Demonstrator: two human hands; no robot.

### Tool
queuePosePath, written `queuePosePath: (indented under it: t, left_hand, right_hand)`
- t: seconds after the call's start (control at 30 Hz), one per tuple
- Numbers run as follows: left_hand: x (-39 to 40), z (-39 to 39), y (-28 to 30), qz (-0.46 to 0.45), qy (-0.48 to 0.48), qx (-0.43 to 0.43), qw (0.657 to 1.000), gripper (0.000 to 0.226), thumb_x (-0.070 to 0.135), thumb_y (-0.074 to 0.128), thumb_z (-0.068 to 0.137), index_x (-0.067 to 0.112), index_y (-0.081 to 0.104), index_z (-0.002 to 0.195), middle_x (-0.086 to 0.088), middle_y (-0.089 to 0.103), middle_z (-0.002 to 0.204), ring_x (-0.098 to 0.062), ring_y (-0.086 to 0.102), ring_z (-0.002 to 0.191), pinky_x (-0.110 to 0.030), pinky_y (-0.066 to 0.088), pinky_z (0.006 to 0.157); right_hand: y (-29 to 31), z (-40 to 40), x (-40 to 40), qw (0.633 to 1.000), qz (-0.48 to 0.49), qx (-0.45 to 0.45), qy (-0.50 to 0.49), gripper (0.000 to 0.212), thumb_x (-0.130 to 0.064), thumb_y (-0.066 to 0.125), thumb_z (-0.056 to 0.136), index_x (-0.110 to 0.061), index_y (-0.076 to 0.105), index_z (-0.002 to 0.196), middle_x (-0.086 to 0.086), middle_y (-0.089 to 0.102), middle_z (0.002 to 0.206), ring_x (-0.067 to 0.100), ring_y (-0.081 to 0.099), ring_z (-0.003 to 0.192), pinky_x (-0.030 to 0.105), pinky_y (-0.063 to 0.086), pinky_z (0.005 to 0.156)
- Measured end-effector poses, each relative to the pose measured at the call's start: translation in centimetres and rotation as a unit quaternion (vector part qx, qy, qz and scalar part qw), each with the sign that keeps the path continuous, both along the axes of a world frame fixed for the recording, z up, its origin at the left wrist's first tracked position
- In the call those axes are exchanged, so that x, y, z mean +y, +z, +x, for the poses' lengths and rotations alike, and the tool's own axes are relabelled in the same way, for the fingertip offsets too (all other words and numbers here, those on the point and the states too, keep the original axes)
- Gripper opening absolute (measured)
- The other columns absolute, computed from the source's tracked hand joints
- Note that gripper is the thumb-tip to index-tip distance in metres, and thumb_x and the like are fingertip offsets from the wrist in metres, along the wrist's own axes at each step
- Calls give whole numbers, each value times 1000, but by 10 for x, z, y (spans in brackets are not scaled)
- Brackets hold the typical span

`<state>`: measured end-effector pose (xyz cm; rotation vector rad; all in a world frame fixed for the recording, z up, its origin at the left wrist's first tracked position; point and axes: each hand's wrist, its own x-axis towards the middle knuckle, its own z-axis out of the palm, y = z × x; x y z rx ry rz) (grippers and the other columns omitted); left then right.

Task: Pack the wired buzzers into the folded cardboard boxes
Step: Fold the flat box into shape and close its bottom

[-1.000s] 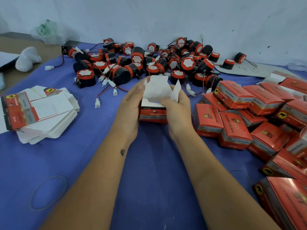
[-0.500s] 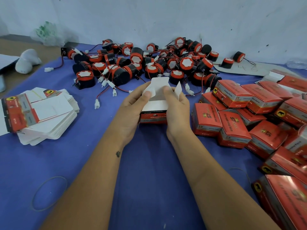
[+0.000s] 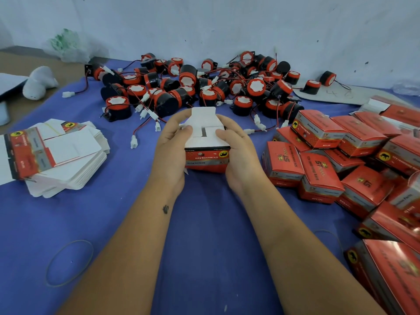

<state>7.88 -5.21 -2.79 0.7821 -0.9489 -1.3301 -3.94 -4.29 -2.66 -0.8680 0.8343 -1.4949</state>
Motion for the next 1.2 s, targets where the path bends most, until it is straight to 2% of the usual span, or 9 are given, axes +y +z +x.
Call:
queuePosePath:
  t: [0.27, 0.37, 0.5, 0.67, 0.73, 0.83, 0.93, 1.03, 1.2]
  left_hand:
    - [1, -2, -1, -15, 3, -91, 996, 23, 17, 58, 86, 32, 73, 75, 10, 72, 80, -11, 67, 76, -27, 53, 60]
    - [1, -3, -1, -42, 4, -94, 995, 49, -1, 51, 91, 44, 64, 103, 16, 70, 76, -4, 67, 72, -22, 54, 60]
    - [4, -6, -2, -47, 65, -114, 990, 52, -6, 51, 84, 41, 68, 99, 13, 70, 86, -2, 67, 73, -19, 53, 58]
    - [0, -3, -3, -15, 49, -81, 995, 29, 26, 41, 102, 40, 65, 110, 12, 68, 106, -2, 64, 91, -16, 51, 67]
    - [-5, -1, -5, -4, 74, -188, 979, 34, 32, 33, 105, 31, 60, 124, 2, 63, 122, -15, 59, 110, -21, 49, 84]
    - [-8, -1, -10, -24, 108, -433, 894, 43, 34, 28, 102, 25, 47, 140, -8, 55, 130, -28, 46, 118, -46, 38, 104]
    - [-6, 3, -6, -35, 48, -300, 952, 47, 52, 38, 94, 41, 43, 140, 15, 60, 115, -3, 54, 105, -27, 44, 89]
    - [-8, 8, -6, -9, 68, -214, 974, 38, 39, 62, 92, 34, 47, 127, 19, 58, 109, 13, 59, 87, -4, 44, 63]
    - [-22, 23, -8, 42, 258, -87, 961, 33, 18, 72, 83, 17, 60, 114, 9, 67, 101, 7, 63, 78, -9, 46, 60]
  right_hand:
    - [-2, -1, 5, 1000, -15, -6, 8, 18, -14, 53, 84, -20, 64, 70, 0, 68, 81, 19, 66, 71, 33, 54, 59]
    - [-1, -3, 3, 995, -21, 91, -40, 26, 2, 53, 84, -24, 60, 82, -1, 63, 84, 17, 62, 72, 31, 53, 57]
    - [1, -2, 3, 982, -26, 179, -57, 38, 7, 54, 84, -25, 58, 104, 4, 62, 97, 17, 63, 82, 31, 55, 63]
    - [-9, -8, 5, 899, -57, 411, -138, 10, -37, 57, 92, -29, 59, 98, -4, 54, 97, 15, 52, 97, 33, 45, 79]
    - [-14, -8, 4, 852, -52, 491, -176, 25, -46, 55, 90, -34, 58, 113, -8, 48, 99, 13, 49, 97, 31, 44, 80]
    - [-10, -4, 8, 893, -71, 411, -171, 36, -20, 57, 87, -38, 56, 118, -12, 48, 105, 6, 54, 82, 31, 49, 75]
    - [-7, -3, 11, 938, -89, 308, -133, 33, -12, 52, 81, -29, 60, 108, 6, 56, 118, 23, 59, 95, 45, 52, 86]
    - [-7, -1, 12, 952, -122, 266, -89, 30, -16, 50, 81, -19, 60, 109, 11, 56, 122, 16, 58, 100, 30, 51, 85]
    - [-10, 5, -12, 911, -100, 385, -111, 41, -26, 49, 100, -38, 41, 138, -13, 48, 135, -3, 50, 113, 14, 43, 84]
